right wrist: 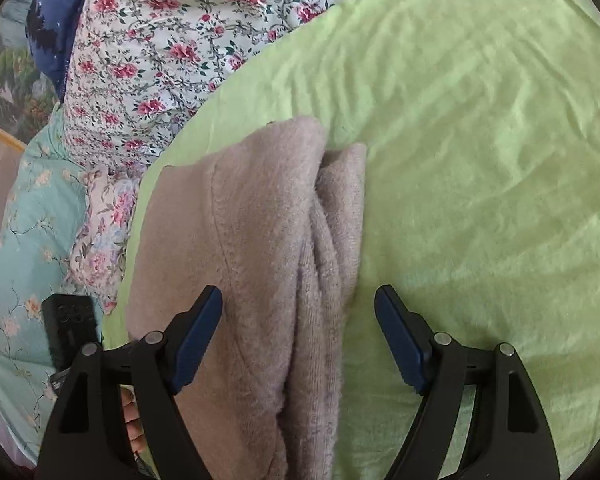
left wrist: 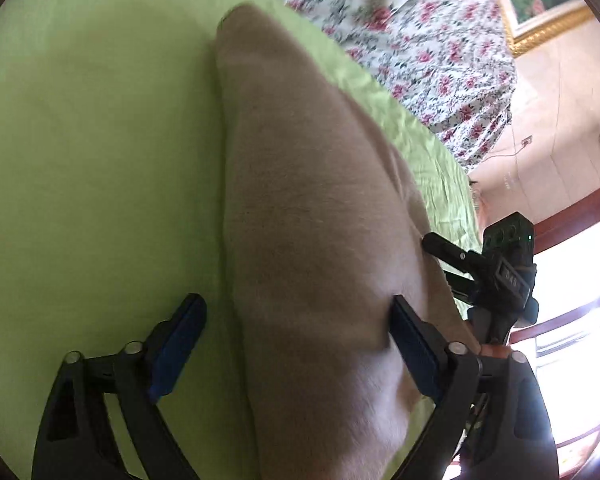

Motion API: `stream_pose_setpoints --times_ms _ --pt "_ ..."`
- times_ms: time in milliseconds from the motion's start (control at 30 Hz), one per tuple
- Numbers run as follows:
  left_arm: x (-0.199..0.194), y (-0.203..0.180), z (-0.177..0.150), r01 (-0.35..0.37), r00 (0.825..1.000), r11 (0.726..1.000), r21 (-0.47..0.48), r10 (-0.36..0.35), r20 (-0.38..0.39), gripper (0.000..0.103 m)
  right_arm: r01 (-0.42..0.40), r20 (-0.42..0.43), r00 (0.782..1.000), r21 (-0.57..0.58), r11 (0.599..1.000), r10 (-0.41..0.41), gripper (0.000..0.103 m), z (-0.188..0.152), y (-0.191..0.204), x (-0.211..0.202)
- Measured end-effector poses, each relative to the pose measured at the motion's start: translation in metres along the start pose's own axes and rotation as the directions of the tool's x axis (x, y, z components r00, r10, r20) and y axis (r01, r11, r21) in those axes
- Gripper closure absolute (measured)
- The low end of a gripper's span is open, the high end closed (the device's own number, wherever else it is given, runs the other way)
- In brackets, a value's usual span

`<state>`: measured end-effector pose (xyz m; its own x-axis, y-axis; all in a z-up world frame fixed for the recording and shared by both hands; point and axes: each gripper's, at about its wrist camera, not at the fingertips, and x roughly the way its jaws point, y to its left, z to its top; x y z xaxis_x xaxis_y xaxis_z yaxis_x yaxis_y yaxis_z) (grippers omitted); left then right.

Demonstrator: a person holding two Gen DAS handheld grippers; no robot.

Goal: Fold small clothes

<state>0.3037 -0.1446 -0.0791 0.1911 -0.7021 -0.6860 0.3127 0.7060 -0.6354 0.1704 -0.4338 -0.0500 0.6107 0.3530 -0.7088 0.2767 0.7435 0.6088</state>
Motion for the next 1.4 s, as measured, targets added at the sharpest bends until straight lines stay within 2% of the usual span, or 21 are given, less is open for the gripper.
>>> stream_pose_setpoints --times_ms 100,133,167,200,233,267,367,433,500,633,833,933,1067,1133,1233,1267,1300,1400 --pt "0.004 -0.003 0.001 0.001 1.0 1.0 0.021 -0.002 0.017 0.011 0.013 -0.03 0.999 -0.037 0.999 -0.014 0.024 -0.003 0.007 0.006" --pt "0.004 -0.008 0.0 -0.002 1.0 0.999 0.049 0.001 0.02 0.025 0.017 -0.034 0.999 -0.047 0.999 -0.019 0.026 -0.005 0.009 0.007" --pt "0.006 -0.01 0.0 0.005 1.0 0.998 0.062 -0.006 0.012 0.034 0.011 -0.052 0.999 -0.056 0.998 -0.014 0.038 -0.008 0.013 0.01" --pt "0.008 -0.012 -0.001 -0.008 1.0 0.998 0.069 0.007 0.016 0.035 0.006 -0.06 0.998 -0.054 0.999 -0.009 0.05 -0.011 0.015 0.012" --pt "0.007 -0.014 -0.002 -0.021 1.0 0.996 0.083 0.019 0.025 0.04 0.013 -0.049 0.999 -0.06 0.998 -0.016 0.053 -0.015 0.018 0.012" --pt "0.005 -0.015 -0.002 -0.026 0.999 0.995 0.095 0.023 0.033 0.045 0.016 -0.035 0.999 -0.071 0.997 -0.018 0.06 -0.018 0.022 0.011" --pt "-0.007 -0.021 -0.007 -0.036 0.998 0.992 0.124 0.029 0.058 0.053 0.035 0.008 0.999 -0.075 0.997 -0.034 0.067 -0.024 0.033 0.004" --pt "-0.02 -0.026 -0.01 -0.04 0.997 0.99 0.137 0.029 0.076 0.055 0.023 0.039 0.999 -0.076 0.997 -0.02 0.068 -0.029 0.045 -0.003" --pt "-0.032 -0.029 -0.014 -0.059 0.994 0.987 0.15 0.045 0.098 0.056 -0.008 0.048 0.999 -0.084 0.996 0.012 0.07 -0.034 0.057 -0.007" --pt "-0.084 -0.017 -0.029 -0.086 0.985 0.984 0.158 0.06 0.16 0.056 -0.062 0.051 0.996 -0.136 0.989 0.07 0.071 -0.046 0.09 -0.005" --pt "-0.144 0.009 -0.049 -0.16 0.963 0.975 0.155 0.12 0.241 0.056 -0.138 0.039 0.988 -0.222 0.965 0.15 0.071 -0.065 0.143 0.02" --pt "-0.158 0.03 -0.057 -0.176 0.96 0.977 0.123 0.142 0.242 0.056 -0.165 -0.001 0.986 -0.222 0.961 0.169 0.071 -0.067 0.152 0.041" --pt "-0.154 0.059 -0.068 -0.193 0.962 0.979 0.072 0.174 0.21 0.055 -0.134 -0.053 0.991 -0.229 0.964 0.125 0.071 -0.076 0.155 0.069" --pt "-0.148 0.067 -0.073 -0.207 0.961 0.976 0.064 0.19 0.198 0.05 -0.114 -0.055 0.993 -0.228 0.967 0.105 0.069 -0.078 0.152 0.073" --pt "-0.149 0.066 -0.082 -0.24 0.951 0.968 0.077 0.219 0.217 0.04 -0.101 -0.064 0.994 -0.216 0.971 0.09 0.062 -0.078 0.148 0.069" --pt "-0.151 0.065 -0.084 -0.252 0.948 0.964 0.082 0.229 0.223 0.036 -0.083 -0.062 0.996 -0.217 0.973 0.071 0.054 -0.077 0.148 0.066" --pt "-0.153 0.064 -0.086 -0.258 0.945 0.963 0.08 0.234 0.23 0.034 -0.06 -0.044 0.998 -0.225 0.972 0.052 0.048 -0.075 0.149 0.059" --pt "-0.168 0.065 -0.088 -0.262 0.932 0.964 0.055 0.237 0.275 0.031 -0.012 0.044 0.999 -0.244 0.97 0.023 0.044 -0.064 0.153 0.037"
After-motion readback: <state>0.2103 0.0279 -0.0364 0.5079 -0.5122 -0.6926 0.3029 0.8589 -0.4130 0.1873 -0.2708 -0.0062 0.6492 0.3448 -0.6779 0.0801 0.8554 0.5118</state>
